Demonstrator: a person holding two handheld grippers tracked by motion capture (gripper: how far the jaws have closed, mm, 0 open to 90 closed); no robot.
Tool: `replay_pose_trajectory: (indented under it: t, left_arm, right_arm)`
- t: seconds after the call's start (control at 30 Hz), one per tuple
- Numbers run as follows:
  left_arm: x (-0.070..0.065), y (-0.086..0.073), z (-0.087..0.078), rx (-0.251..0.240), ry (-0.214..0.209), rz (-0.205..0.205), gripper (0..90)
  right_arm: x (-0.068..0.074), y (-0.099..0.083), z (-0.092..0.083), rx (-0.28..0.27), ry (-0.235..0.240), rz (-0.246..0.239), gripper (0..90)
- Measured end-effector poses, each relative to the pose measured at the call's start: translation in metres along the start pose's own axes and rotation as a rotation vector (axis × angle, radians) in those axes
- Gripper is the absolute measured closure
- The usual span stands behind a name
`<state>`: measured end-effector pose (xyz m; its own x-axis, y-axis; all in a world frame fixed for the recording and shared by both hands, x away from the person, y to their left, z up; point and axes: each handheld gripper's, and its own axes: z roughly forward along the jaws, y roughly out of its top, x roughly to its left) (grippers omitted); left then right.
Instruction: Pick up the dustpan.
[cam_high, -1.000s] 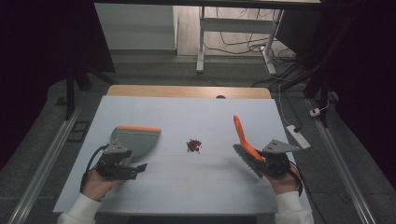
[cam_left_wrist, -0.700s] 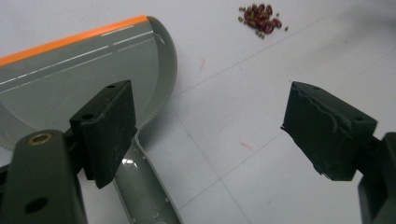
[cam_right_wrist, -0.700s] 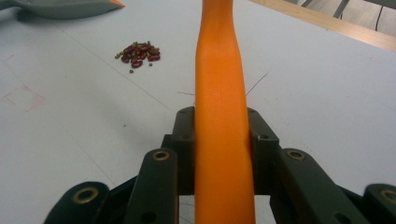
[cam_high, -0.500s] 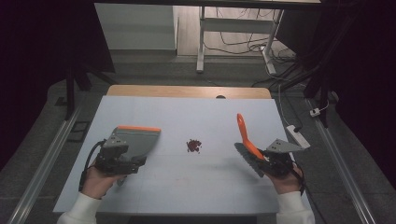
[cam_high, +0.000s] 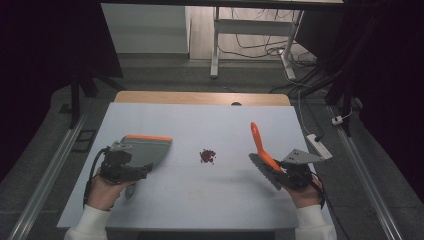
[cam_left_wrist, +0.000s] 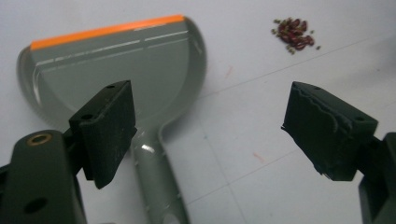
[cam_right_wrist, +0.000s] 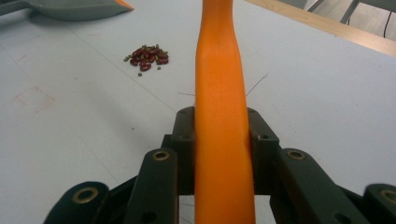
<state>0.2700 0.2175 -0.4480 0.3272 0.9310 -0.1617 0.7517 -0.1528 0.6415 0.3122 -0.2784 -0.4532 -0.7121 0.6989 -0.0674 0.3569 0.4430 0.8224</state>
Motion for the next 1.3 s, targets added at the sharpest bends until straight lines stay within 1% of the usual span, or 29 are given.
replay_pose_trajectory:
  t: [0.03, 0.07, 0.1, 0.13, 0.17, 0.23, 0.27, 0.33, 0.37, 0.4, 0.43, 0.53, 0.57, 0.6, 0.63, 0.67, 0.73, 0.9, 0.97, 1.03, 1.17, 1.3]
  left_arm:
    - [0.0, 0.0, 0.0, 0.0, 0.0, 0.0, 17.3]
    - [0.005, -0.002, 0.002, 0.011, 0.005, -0.024, 17.3]
    - [0.005, -0.002, 0.002, 0.011, 0.005, -0.024, 17.6]
    - [0.01, -0.004, 0.006, 0.026, 0.007, -0.041, 17.7]
    - [0.01, -0.004, 0.006, 0.026, 0.007, -0.041, 17.9]
    - [0.014, -0.006, 0.009, 0.044, 0.016, -0.054, 17.7]
    - [0.016, -0.007, 0.01, 0.053, 0.012, -0.059, 17.7]
    - [0.019, -0.008, 0.013, 0.086, 0.01, -0.075, 16.7]
    - [0.021, -0.011, 0.015, 0.113, 0.025, -0.078, 16.5]
    - [0.021, -0.011, 0.015, 0.113, 0.025, -0.078, 16.5]
    - [0.025, -0.015, 0.016, 0.138, 0.016, -0.096, 16.5]
    - [0.028, -0.017, 0.019, 0.152, 0.013, -0.108, 16.4]
    - [0.029, -0.018, 0.022, 0.171, 0.009, -0.115, 16.1]
    - [0.029, -0.018, 0.022, 0.171, 0.009, -0.115, 15.9]
    - [0.03, -0.018, 0.027, 0.191, 0.005, -0.12, 15.9]
    - [0.03, -0.018, 0.027, 0.191, 0.005, -0.12, 15.9]
    - [0.033, -0.02, 0.033, 0.213, 0.007, -0.126, 16.0]
    - [0.038, -0.022, 0.038, 0.205, 0.004, -0.148, 17.5]
    - [0.041, -0.023, 0.043, 0.2, 0.0, -0.163, 18.0]
    - [0.042, -0.024, 0.045, 0.203, 0.001, -0.167, 18.4]
    - [0.042, -0.025, 0.051, 0.217, -0.014, -0.167, 19.4]
    - [0.043, -0.025, 0.056, 0.216, -0.004, -0.173, 20.7]
  right_arm:
    - [0.0, 0.0, 0.0, 0.004, 0.0, 0.001, 70.0]
    - [0.0, 0.0, 0.0, 0.004, 0.001, -0.002, 70.0]
    - [0.0, 0.0, 0.001, 0.004, 0.002, -0.001, 70.0]
    - [0.001, 0.0, 0.001, 0.006, 0.002, 0.0, 70.0]
    - [0.001, 0.0, 0.001, 0.006, 0.003, -0.001, 70.1]
    - [0.001, 0.0, 0.001, 0.005, 0.005, -0.003, 70.0]
    - [0.001, 0.0, 0.002, 0.003, 0.008, -0.006, 70.0]
    - [0.001, 0.0, 0.002, 0.006, 0.009, -0.007, 70.0]
    - [0.001, 0.0, 0.002, 0.007, 0.008, -0.007, 70.0]
    - [0.001, 0.0, 0.003, 0.007, 0.009, -0.009, 70.0]
    - [0.001, -0.001, 0.003, 0.008, 0.009, -0.008, 70.0]
    - [0.002, -0.001, 0.004, 0.015, 0.01, -0.011, 70.0]
    - [0.002, -0.001, 0.005, 0.016, 0.011, -0.011, 70.0]
    - [0.002, -0.001, 0.005, 0.016, 0.011, -0.011, 70.0]
    - [0.003, -0.001, 0.005, 0.02, 0.008, -0.012, 70.0]
    - [0.003, -0.001, 0.005, 0.019, 0.008, -0.016, 70.0]
    - [0.003, -0.001, 0.004, 0.016, 0.008, -0.013, 70.0]
    - [0.003, -0.001, 0.006, 0.023, 0.006, -0.014, 70.0]
    - [0.003, -0.002, 0.007, 0.029, 0.008, -0.016, 70.0]
    - [0.003, -0.002, 0.007, 0.03, 0.009, -0.018, 70.0]
    - [0.003, -0.002, 0.008, 0.03, 0.008, -0.014, 70.0]
    - [0.002, -0.002, 0.008, 0.029, 0.006, -0.015, 70.0]
